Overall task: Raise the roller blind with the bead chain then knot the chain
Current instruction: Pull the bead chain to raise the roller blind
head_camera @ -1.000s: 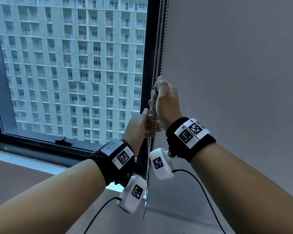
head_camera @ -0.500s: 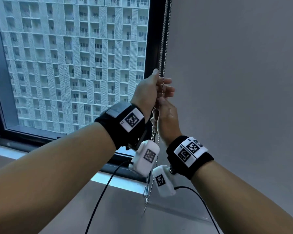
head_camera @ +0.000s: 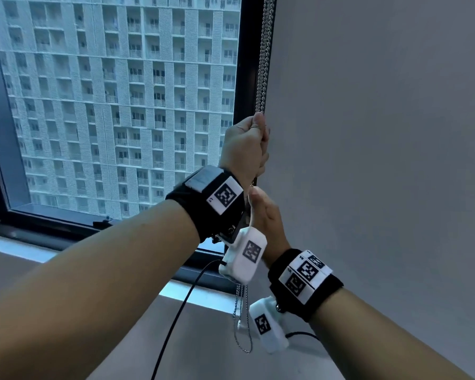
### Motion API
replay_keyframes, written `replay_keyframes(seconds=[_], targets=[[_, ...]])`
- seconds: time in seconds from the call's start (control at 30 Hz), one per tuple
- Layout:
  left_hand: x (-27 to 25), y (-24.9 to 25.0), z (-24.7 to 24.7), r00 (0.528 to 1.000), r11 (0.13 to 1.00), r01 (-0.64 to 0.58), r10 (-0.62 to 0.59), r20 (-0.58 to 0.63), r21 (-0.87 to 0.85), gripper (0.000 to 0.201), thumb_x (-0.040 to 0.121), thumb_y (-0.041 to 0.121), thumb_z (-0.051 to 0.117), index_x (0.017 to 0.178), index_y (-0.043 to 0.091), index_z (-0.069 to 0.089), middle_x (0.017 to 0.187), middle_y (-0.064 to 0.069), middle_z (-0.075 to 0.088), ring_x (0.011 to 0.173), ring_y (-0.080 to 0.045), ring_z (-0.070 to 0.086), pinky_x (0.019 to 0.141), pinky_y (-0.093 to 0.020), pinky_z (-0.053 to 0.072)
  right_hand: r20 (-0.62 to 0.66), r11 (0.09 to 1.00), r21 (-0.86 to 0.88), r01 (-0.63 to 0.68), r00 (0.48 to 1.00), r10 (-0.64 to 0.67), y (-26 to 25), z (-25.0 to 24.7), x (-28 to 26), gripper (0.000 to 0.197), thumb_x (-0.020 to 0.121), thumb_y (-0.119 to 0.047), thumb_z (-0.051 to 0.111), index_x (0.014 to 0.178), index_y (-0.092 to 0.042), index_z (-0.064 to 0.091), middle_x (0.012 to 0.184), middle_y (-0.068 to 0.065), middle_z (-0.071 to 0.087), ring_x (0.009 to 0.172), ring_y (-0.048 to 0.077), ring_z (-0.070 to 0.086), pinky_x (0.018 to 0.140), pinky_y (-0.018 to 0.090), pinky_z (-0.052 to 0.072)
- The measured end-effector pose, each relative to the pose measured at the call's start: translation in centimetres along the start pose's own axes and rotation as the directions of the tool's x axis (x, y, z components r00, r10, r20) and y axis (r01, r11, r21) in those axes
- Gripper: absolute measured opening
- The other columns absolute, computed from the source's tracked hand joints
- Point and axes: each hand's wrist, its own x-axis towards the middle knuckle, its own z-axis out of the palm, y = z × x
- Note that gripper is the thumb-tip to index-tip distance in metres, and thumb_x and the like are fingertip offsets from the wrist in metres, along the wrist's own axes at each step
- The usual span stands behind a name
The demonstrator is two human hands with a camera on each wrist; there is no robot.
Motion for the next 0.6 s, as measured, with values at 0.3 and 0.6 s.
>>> replay_keyframes(seconds=[0.3,0.6], targets=[[-1.0,-1.7,-1.2,1.0,0.999,-0.004,0.004,-0.005,-0.032,0.04,0.1,0.028,0.038,0.063,0.014,0.042,0.043,0.004,0.028,0.03,-0.007,0.021,0.033,-0.014,0.019,-0.017,0.997,-0.073,0.029,0.999,-0.03,-2.4,-1.7,3.1,0.026,0.093,-0.031,0.038,0.09,-0.015,0.059,0.074,0.004,0.059,0.069,0.021,0.055,0.064,0.04,0.048],[-3.8,-4.9,-1.7,0.993,0.992,0.121,-0.12,0.025,-0.043,0.036,0.101,0.026,0.037,0.065,0.018,0.04,0.044,0.009,0.031,0.034,-0.005,0.022,0.037,-0.016,0.014,0.002,0.998,-0.048,0.051,0.999,-0.051,-8.4,-0.3,7.4,0.03,0.094,-0.031,0.039,0.102,-0.012,0.06,0.081,0.011,0.059,0.071,0.019,0.057,0.062,0.032,0.049]])
